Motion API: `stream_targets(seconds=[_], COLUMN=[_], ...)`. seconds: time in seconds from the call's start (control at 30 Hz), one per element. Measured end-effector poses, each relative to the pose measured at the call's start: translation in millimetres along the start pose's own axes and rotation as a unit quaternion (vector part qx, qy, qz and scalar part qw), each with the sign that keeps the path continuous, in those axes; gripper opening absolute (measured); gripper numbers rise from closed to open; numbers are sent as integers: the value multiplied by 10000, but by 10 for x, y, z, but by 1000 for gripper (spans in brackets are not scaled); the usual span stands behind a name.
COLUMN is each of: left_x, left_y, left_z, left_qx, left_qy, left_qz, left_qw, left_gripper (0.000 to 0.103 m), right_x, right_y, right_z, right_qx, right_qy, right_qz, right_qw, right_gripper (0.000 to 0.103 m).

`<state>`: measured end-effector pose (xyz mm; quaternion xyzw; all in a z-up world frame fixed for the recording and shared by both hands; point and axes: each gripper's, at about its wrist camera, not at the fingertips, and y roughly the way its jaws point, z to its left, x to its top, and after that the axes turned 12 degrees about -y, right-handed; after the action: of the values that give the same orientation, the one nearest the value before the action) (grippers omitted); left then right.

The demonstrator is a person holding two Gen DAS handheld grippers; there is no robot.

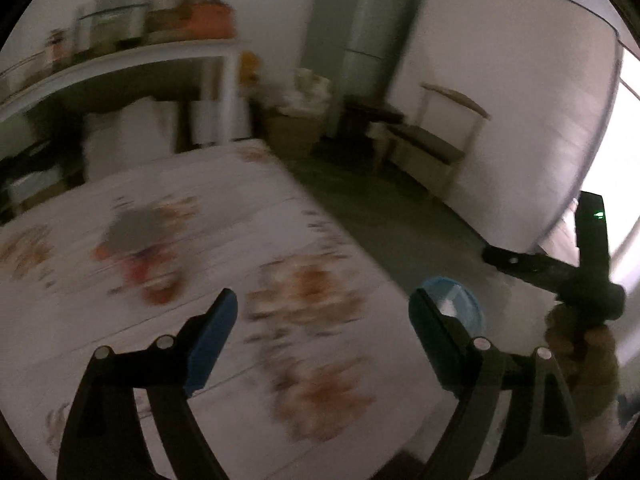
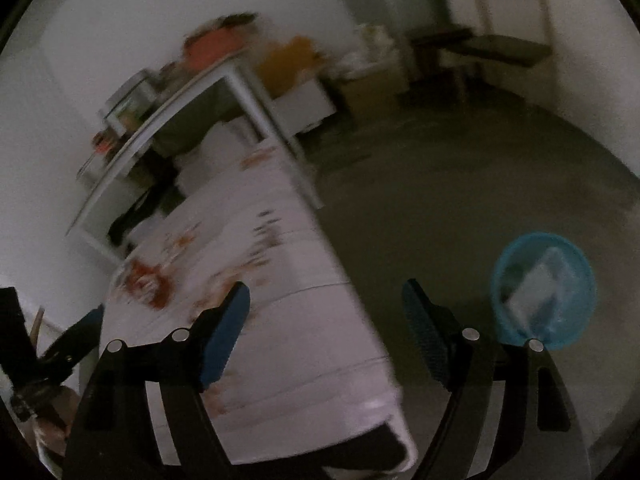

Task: Collect trash
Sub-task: 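Close the right tool around the red can on the table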

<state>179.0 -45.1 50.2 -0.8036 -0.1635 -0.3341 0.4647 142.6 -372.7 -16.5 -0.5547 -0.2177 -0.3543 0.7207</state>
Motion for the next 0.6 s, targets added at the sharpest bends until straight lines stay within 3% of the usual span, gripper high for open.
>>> stream_targets(seconds=[0.23, 0.47, 0.6], left_x=[-176, -345, -384], left_y=[-321, -341, -325], left_z=[839, 1184, 1331], left_qx=[574, 935, 1033], left_qy=[-582, -894, -992], left_qz=[-408, -481, -549], left_qw=[9958, 9904, 9882], left_gripper=[85, 85, 85], right_x=[114, 154, 241], right_y=[324, 532, 684], right_z=[673, 1107, 1396], right_qx=[562, 1216, 1320], right_qy=[-514, -686, -1056], right_qz=[450, 892, 1040], right_qw=[9961, 9862, 9801], right_gripper=[75, 75, 75])
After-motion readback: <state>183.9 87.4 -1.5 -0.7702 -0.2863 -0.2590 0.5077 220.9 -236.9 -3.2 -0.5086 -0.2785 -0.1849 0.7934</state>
